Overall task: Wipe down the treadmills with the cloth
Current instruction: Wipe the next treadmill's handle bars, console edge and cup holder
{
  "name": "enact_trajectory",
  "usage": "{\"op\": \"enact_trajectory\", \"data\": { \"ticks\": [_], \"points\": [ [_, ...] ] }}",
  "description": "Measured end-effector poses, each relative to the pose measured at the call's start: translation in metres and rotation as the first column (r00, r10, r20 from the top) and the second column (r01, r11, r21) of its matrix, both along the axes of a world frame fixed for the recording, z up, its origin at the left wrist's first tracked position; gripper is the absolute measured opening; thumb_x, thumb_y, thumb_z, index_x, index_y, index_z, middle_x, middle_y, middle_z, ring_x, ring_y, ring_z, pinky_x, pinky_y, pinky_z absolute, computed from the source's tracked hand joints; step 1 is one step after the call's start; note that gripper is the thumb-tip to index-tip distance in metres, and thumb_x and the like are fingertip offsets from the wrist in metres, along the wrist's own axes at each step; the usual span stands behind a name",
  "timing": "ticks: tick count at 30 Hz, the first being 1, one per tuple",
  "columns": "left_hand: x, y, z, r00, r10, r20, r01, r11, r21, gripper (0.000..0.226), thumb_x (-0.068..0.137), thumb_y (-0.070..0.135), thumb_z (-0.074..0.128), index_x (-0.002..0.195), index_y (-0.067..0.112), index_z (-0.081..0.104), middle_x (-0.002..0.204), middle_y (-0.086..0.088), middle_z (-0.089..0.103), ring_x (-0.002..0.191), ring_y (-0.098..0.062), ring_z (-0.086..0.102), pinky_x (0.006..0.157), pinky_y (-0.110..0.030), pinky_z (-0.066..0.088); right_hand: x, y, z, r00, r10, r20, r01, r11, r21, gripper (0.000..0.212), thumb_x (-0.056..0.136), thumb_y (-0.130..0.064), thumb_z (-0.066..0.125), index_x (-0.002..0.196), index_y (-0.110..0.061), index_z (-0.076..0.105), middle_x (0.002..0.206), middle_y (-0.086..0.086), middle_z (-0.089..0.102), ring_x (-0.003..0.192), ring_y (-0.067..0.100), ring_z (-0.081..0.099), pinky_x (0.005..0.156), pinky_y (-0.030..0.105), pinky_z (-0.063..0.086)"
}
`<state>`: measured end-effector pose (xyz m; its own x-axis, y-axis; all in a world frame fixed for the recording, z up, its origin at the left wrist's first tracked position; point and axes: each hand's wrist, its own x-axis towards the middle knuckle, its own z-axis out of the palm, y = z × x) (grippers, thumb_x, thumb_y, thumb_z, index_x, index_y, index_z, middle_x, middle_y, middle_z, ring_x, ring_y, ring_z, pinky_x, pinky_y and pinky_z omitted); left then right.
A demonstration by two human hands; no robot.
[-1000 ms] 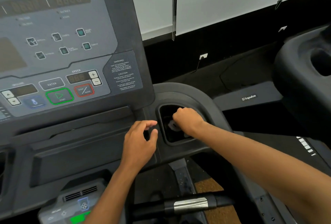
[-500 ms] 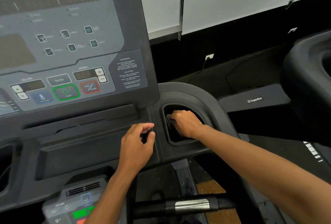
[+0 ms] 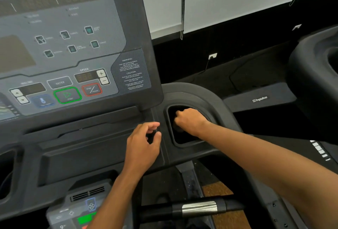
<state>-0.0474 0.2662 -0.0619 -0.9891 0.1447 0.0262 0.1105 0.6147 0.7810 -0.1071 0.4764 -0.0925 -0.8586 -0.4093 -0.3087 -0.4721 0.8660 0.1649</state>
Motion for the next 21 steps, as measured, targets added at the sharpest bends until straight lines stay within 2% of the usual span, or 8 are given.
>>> {"op": "enact_trajectory", "data": {
  "ticks": [2, 6, 12, 14, 16, 19, 21],
  "points": [
    [-0.001, 0.000, 0.000, 1.000, -0.003, 0.005, 0.003, 1.000, 0.005, 0.026, 0.095, 0.020, 0.072, 0.118, 0.031, 0.072, 0.112, 0.019, 0.069, 0.107, 0.006, 0.063, 0.086, -0.017, 0.051, 0.000, -0.003, 0.003, 0.998, -0.059, 0.034, 0.058, 0.998, 0.031, 0.019, 0.097, -0.011, 0.058, 0.112, -0.008, 0.071, 0.112, 0.011, 0.068, 0.099, 0.035, 0.069, 0.066, 0.039, 0.045],
    [-0.002, 0.001, 0.000, 1.000, -0.019, 0.017, 0.018, 1.000, 0.006, 0.024, 0.095, 0.020, 0.072, 0.117, 0.031, 0.072, 0.112, 0.018, 0.068, 0.107, 0.004, 0.063, 0.086, -0.018, 0.051, 0.003, 0.001, 0.007, 0.975, -0.188, 0.118, 0.178, 0.980, 0.093, 0.020, 0.091, -0.006, 0.061, 0.108, -0.010, 0.072, 0.107, 0.009, 0.070, 0.096, 0.032, 0.071, 0.065, 0.037, 0.048],
    [-0.004, 0.001, 0.000, 0.999, -0.032, 0.038, 0.032, 0.999, 0.003, 0.024, 0.096, 0.022, 0.071, 0.119, 0.031, 0.071, 0.114, 0.019, 0.067, 0.109, 0.005, 0.061, 0.084, -0.014, 0.047, 0.006, 0.009, 0.012, 0.946, -0.139, 0.292, 0.065, 0.966, 0.248, 0.022, 0.093, -0.002, 0.056, 0.110, -0.008, 0.070, 0.099, 0.007, 0.070, 0.087, 0.026, 0.069, 0.060, 0.034, 0.047],
    [-0.003, 0.001, 0.000, 0.998, -0.034, 0.045, 0.034, 0.999, 0.005, 0.025, 0.096, 0.021, 0.071, 0.119, 0.031, 0.071, 0.114, 0.019, 0.067, 0.108, 0.005, 0.061, 0.084, -0.015, 0.048, 0.004, 0.007, 0.012, 0.914, -0.176, 0.365, 0.099, 0.970, 0.222, 0.021, 0.093, -0.001, 0.055, 0.109, -0.006, 0.068, 0.087, 0.005, 0.063, 0.074, 0.022, 0.062, 0.055, 0.030, 0.044],
    [-0.003, 0.001, 0.001, 0.998, -0.035, 0.050, 0.034, 0.999, 0.011, 0.024, 0.096, 0.022, 0.070, 0.119, 0.031, 0.071, 0.114, 0.019, 0.067, 0.108, 0.005, 0.062, 0.085, -0.016, 0.049, 0.001, 0.008, 0.010, 0.873, -0.231, 0.430, 0.193, 0.973, 0.130, 0.011, 0.094, -0.008, 0.058, 0.101, -0.006, 0.066, 0.078, 0.004, 0.058, 0.067, 0.020, 0.057, 0.054, 0.030, 0.046],
    [-0.003, 0.001, 0.001, 0.998, -0.032, 0.059, 0.031, 0.999, 0.019, 0.024, 0.096, 0.022, 0.071, 0.118, 0.033, 0.071, 0.114, 0.019, 0.067, 0.108, 0.005, 0.062, 0.086, -0.018, 0.050, 0.001, 0.005, 0.002, 0.756, -0.342, 0.558, 0.466, 0.880, -0.094, 0.005, 0.091, -0.020, 0.071, 0.090, -0.017, 0.067, 0.092, 0.007, 0.071, 0.086, 0.025, 0.068, 0.073, 0.035, 0.058],
    [-0.003, 0.000, 0.002, 0.998, -0.022, 0.065, 0.021, 1.000, 0.020, 0.024, 0.096, 0.023, 0.070, 0.117, 0.035, 0.071, 0.113, 0.019, 0.067, 0.107, 0.005, 0.062, 0.087, -0.020, 0.051, 0.003, -0.002, -0.001, 0.720, -0.401, 0.566, 0.551, 0.826, -0.116, 0.006, 0.092, -0.018, 0.068, 0.095, -0.013, 0.068, 0.098, 0.008, 0.070, 0.091, 0.025, 0.068, 0.074, 0.034, 0.057]
  ]
}}
